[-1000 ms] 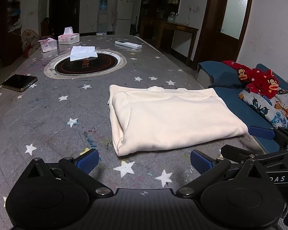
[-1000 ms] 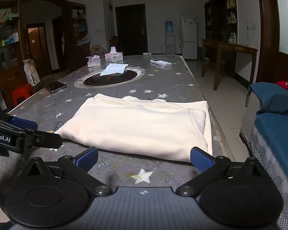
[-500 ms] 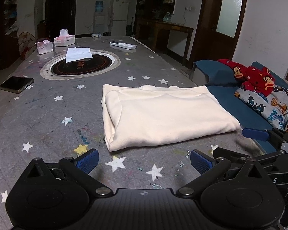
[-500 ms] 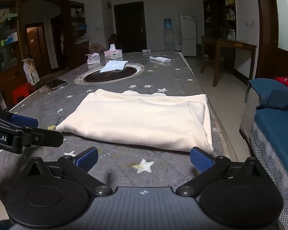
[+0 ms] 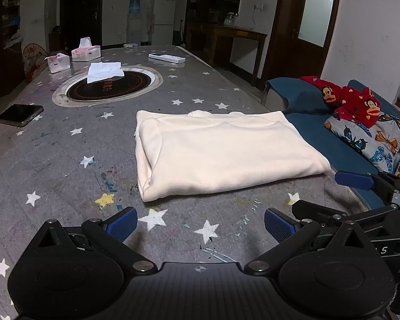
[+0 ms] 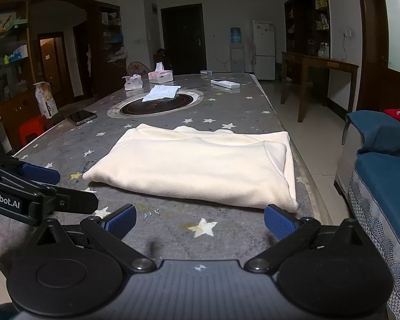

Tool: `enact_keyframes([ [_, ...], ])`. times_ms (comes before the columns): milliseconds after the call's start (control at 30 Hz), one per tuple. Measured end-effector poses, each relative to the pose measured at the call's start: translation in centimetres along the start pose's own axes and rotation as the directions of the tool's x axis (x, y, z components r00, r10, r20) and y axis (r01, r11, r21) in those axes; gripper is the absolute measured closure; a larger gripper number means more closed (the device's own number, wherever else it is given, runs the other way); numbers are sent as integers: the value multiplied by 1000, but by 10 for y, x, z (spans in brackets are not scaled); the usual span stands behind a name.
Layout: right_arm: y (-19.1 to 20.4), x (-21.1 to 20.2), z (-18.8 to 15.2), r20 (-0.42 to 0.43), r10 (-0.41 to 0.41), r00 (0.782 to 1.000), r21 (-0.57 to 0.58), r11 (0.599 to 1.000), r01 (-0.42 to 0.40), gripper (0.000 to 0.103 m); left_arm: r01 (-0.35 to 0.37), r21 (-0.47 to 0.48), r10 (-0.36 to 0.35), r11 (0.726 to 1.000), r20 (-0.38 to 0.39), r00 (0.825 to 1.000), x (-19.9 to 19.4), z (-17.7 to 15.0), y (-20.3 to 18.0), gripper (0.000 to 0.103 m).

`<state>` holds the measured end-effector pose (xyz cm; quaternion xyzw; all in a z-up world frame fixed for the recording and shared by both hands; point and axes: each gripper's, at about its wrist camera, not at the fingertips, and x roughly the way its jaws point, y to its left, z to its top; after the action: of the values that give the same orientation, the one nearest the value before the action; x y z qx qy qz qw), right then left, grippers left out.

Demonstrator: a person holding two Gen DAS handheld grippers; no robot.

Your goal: Fold clothes

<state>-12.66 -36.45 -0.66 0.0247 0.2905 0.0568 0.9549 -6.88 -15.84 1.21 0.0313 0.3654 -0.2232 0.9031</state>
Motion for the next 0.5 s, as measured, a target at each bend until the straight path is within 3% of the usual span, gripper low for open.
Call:
enact_keyframes([
  [500,-3,-1,-1,11,-9,1000,6,1000,9,0,1,2,-1,1000,3,1000,0,-1,-1,0],
])
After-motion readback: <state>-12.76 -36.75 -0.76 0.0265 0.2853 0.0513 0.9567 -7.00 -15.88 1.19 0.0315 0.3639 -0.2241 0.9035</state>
